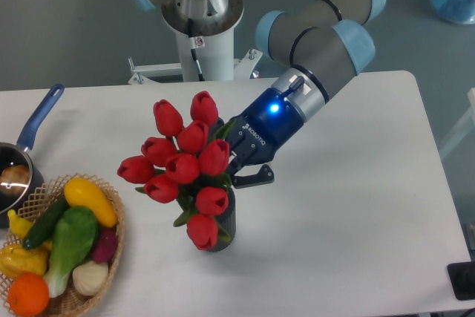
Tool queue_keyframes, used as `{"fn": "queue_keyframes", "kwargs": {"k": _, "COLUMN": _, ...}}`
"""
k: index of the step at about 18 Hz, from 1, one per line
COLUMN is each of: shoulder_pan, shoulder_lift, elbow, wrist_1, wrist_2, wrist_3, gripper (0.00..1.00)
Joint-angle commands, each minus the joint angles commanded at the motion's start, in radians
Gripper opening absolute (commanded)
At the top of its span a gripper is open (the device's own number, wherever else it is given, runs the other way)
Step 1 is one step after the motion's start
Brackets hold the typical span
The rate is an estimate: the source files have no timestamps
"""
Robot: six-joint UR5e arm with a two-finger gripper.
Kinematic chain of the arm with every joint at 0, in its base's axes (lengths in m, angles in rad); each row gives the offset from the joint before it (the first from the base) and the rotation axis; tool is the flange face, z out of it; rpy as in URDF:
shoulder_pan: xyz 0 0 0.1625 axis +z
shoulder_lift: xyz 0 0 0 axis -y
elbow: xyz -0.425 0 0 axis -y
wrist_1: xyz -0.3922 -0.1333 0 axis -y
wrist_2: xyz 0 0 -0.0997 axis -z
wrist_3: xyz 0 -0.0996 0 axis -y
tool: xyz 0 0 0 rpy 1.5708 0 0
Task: Insert the flowers into the vase
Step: 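Lower the tulip stems into the vase opening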
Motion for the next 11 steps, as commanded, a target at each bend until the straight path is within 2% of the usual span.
{"fn": "queue_keyframes", "kwargs": {"k": 4, "shoulder_pan": 0.012, "shoulder_lift": 0.000, "elbow": -0.035, "wrist_1": 0.000, "wrist_2": -0.026, "wrist_3": 0.035, "gripper": 0.09}}
{"fn": "queue_keyframes", "kwargs": {"k": 8, "shoulder_pan": 0.046, "shoulder_lift": -0.002, "elbow": -0.081, "wrist_1": 0.000, "wrist_2": -0.127, "wrist_3": 0.092, "gripper": 0.10}}
{"fn": "queue_keyframes", "kwargs": {"k": 11, "shoulder_pan": 0.052, "shoulder_lift": -0.003, "elbow": -0.100, "wrist_1": -0.002, "wrist_2": -0.141, "wrist_3": 0.143, "gripper": 0.10}}
